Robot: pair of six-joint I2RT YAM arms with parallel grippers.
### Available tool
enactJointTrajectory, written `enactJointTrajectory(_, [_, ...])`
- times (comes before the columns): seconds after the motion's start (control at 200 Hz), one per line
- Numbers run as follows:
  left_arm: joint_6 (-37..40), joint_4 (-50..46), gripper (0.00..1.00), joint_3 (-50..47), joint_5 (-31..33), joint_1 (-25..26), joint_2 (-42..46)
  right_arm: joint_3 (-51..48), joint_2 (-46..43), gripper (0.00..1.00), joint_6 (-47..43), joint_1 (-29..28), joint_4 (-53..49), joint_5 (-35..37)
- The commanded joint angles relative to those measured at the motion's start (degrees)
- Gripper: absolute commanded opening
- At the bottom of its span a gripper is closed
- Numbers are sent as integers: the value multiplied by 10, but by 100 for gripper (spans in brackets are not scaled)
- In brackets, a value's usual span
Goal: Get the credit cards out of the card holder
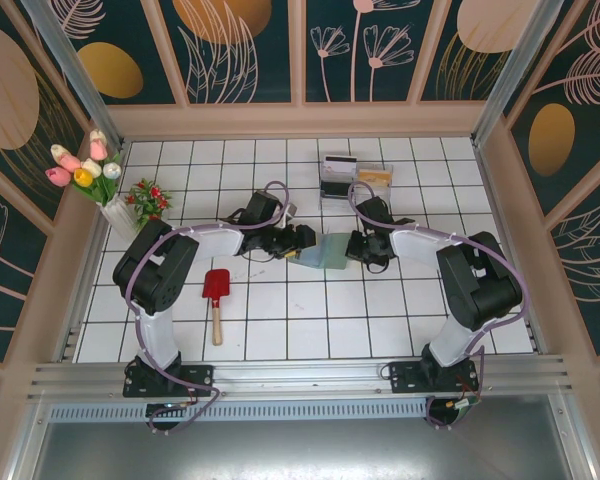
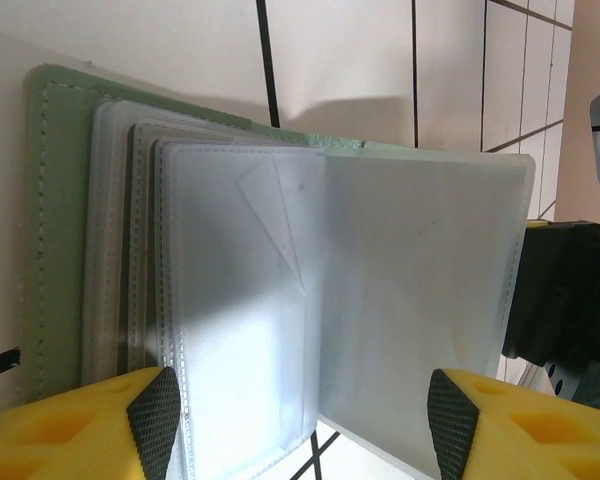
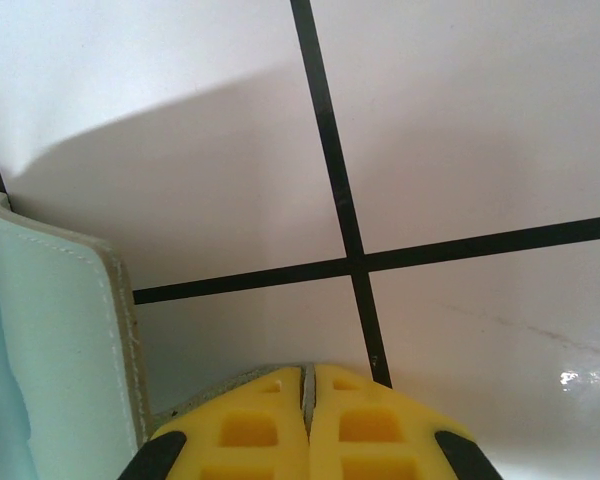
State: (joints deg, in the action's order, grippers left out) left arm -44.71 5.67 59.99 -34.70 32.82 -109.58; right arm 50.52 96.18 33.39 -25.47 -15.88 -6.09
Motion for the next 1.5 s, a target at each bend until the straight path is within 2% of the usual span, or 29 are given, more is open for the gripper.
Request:
enactJointTrajectory(0.0, [9, -11, 68, 18, -13, 11, -13, 10, 7, 2, 5, 3, 6, -9])
enactJointTrajectory(0.48, [-25, 39, 66, 42, -50, 43, -42, 11, 3, 2, 6, 3, 24, -29])
enactJointTrajectory(0.641, [-31, 43, 64, 51, -39, 49, -51, 9, -7, 3, 11, 5, 28, -34])
enactJointTrajectory(0.776, [-26, 35, 59, 51, -27, 49, -51, 0, -41, 16, 18, 10, 28, -32])
enactJointTrajectory(0.981, [-17, 24, 53, 44, -20, 50, -60, -5, -114, 32, 30, 38, 0, 11])
enactJointTrajectory(1.056, [-17, 22, 51, 44, -16, 50, -62, -16, -143, 36, 22, 48, 20, -10])
enactJointTrajectory(1.141, [-17, 21, 48, 46, -13, 49, -63, -25, -160, 40, 6, 54, 55, -78])
enactJointTrajectory(1.261, [-15, 16, 43, 46, -7, 49, -65, -12, -144, 40, -9, 40, 74, -146])
enactJointTrajectory(1.391, [-15, 13, 37, 44, 1, 49, -64, 7, -107, 39, -9, 18, 59, -117])
enactJointTrajectory(1.496, [-15, 13, 32, 42, 4, 50, -63, 16, -75, 34, -8, 13, 55, -113])
